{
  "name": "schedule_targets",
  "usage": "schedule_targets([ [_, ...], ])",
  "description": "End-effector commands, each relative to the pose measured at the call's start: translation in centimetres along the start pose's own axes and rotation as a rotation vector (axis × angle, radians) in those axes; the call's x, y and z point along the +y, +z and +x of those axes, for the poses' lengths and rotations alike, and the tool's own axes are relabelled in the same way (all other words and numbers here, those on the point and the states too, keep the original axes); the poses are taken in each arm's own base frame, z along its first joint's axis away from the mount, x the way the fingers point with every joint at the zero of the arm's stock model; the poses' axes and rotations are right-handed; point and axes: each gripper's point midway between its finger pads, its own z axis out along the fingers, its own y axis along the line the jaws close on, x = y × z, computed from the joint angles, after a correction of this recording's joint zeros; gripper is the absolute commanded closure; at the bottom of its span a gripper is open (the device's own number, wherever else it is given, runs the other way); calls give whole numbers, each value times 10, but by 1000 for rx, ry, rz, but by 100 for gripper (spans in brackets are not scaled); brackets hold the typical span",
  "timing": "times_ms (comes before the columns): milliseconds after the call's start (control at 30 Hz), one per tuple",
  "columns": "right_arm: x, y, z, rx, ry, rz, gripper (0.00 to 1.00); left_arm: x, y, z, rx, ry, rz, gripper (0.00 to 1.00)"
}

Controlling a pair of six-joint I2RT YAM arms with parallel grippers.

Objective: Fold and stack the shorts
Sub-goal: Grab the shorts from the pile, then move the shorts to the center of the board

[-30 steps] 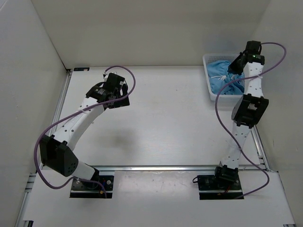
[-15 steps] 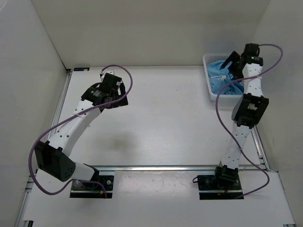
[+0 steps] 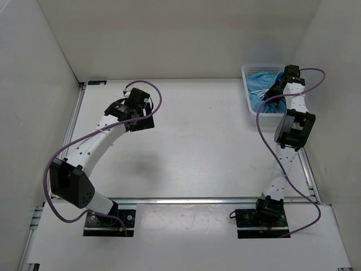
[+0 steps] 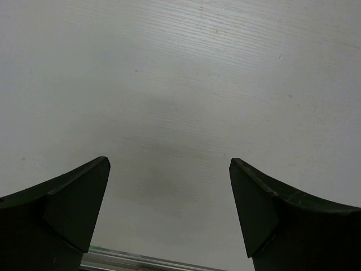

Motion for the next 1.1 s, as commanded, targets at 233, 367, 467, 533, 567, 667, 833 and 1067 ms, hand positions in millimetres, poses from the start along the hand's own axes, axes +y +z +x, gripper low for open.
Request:
schedule_targets([
  [233, 213, -354, -38, -631, -379, -511, 100, -14, -53, -26, -70, -125, 194, 1],
  [367, 269, -460, 39, -686, -535, -760, 100, -6, -61, -57, -93, -191, 214, 1],
  [467, 295, -468, 109, -625, -649, -820, 100, 16, -66, -85, -109, -244, 176, 1],
  [533, 306, -451, 153, -549, -678, -813, 100, 43, -74, -106, -144, -335, 152, 1],
  [567, 302, -414, 175, -469, -697, -764, 100, 52, -74, -107, -130, -375, 152, 1],
  [667, 303, -363, 259, -253, -789, -769, 98, 91, -72, -119, -113, -506, 190, 1],
  [833, 243, -249, 387, 105, -884, -568, 16, 127, -85, -121, -160, -536, 171, 1],
  [1067, 191, -229, 360, 95, -766, -420, 18, 68, -53, -59, 12, -376, 356, 17],
])
